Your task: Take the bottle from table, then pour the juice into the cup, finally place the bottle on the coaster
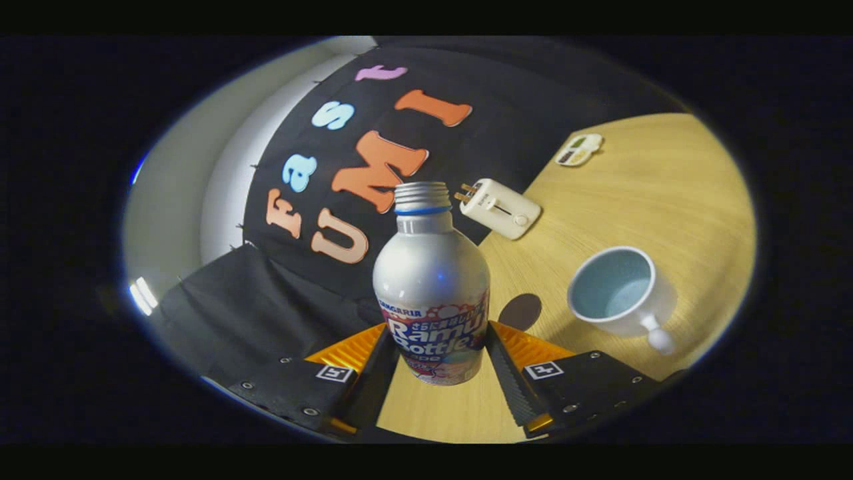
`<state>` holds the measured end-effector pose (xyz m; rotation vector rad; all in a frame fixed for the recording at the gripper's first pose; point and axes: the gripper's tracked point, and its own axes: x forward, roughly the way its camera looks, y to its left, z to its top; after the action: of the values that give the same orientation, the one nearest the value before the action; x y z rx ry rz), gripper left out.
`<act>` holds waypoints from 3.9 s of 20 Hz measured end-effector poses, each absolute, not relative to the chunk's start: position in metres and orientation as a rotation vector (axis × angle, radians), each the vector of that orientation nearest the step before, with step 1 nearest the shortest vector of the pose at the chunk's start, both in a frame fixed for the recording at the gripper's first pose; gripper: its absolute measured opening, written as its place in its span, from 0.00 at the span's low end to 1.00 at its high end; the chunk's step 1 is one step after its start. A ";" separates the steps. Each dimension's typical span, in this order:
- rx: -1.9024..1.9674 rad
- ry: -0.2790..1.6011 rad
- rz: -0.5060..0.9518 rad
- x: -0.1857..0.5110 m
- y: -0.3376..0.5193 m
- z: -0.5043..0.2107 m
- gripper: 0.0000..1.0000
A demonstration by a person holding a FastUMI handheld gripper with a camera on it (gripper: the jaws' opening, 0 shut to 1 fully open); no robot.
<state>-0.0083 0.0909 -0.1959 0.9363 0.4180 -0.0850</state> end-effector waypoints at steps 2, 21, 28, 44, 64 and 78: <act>0.820 0.406 -0.067 0.003 0.095 -0.190 0.78; 0.239 0.414 -0.024 0.089 0.110 -0.217 0.78; 0.174 0.457 -0.046 0.104 0.104 -0.253 0.78; 0.058 0.547 -0.093 0.118 0.103 -0.327 0.79; -0.005 0.411 -0.035 0.074 0.106 -0.225 0.91; 0.083 0.107 -0.039 0.022 0.075 -0.084 0.93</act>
<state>0.0223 0.0753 -0.0842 0.0828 0.1065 -0.0393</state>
